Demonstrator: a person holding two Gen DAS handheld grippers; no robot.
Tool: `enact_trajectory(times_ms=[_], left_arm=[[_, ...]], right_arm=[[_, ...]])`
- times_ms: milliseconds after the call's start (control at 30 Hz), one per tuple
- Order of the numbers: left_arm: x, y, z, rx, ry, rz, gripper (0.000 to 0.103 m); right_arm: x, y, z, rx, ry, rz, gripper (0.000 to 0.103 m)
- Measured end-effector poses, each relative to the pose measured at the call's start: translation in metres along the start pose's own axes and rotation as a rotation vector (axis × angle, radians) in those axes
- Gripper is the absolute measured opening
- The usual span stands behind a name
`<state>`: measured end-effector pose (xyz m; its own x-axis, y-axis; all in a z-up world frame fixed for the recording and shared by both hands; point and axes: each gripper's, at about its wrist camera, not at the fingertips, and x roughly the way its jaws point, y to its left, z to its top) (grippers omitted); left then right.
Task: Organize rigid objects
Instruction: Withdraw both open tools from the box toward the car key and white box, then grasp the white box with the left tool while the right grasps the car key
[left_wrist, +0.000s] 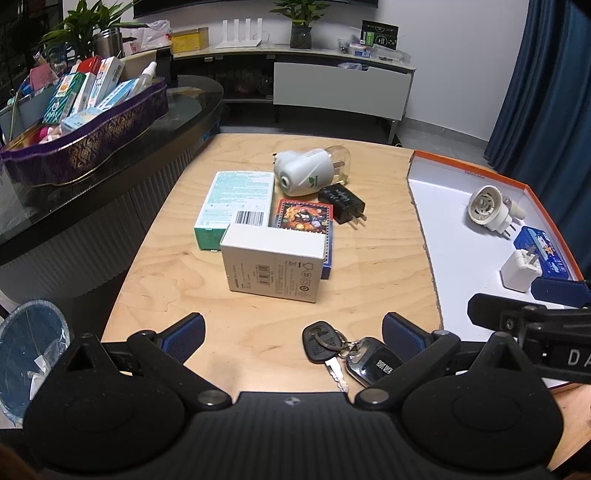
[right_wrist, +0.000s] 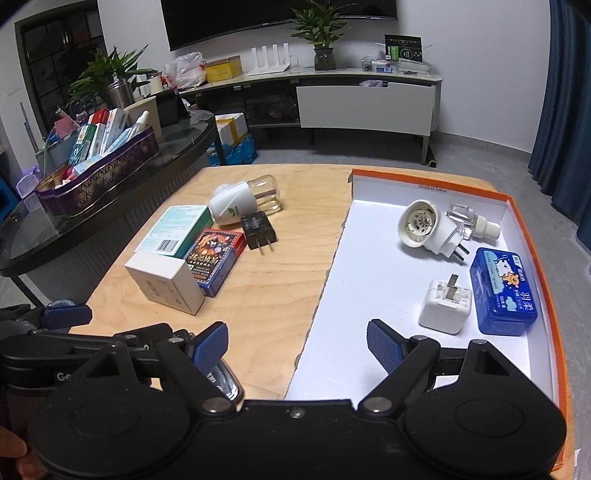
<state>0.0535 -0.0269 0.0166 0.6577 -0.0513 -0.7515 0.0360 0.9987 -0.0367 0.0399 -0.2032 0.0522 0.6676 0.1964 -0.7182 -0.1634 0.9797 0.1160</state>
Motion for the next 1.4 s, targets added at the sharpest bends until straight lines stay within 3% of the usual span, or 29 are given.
enact_trajectory(times_ms=[733, 1033, 1267, 1300, 1367, 1400], left_arm=[[0.022, 0.017, -0.003, -0.043, 0.031, 0.006, 0.103], [0.051, 0.023, 0.005, -0.021, -0.026, -0.005, 0.103], [0.067, 0.027, 0.013, -0.009, -0.118, -0.017, 0.103], [0.067, 0.028, 0.013, -0.017, -0.132, -0.027, 0.101], [0.07, 0.03, 0.016, -0.023, -0.138, -0.06, 0.082], [0.072, 0.029, 0.017, -0.021, -0.13, -0.072, 0.082]], right_arm=[[0.017, 0.01, -0.009, -0.061, 0.056, 0.039, 0.097], [0.023, 0.008, -0.013, -0.06, 0.068, 0.055, 0.097], [0.031, 0.013, -0.02, -0.109, 0.093, 0.123, 0.097], [0.033, 0.016, -0.022, -0.124, 0.099, 0.138, 0.097], [0.036, 0.023, -0.025, -0.153, 0.111, 0.163, 0.097], [0.038, 0.026, -0.026, -0.168, 0.115, 0.173, 0.097]])
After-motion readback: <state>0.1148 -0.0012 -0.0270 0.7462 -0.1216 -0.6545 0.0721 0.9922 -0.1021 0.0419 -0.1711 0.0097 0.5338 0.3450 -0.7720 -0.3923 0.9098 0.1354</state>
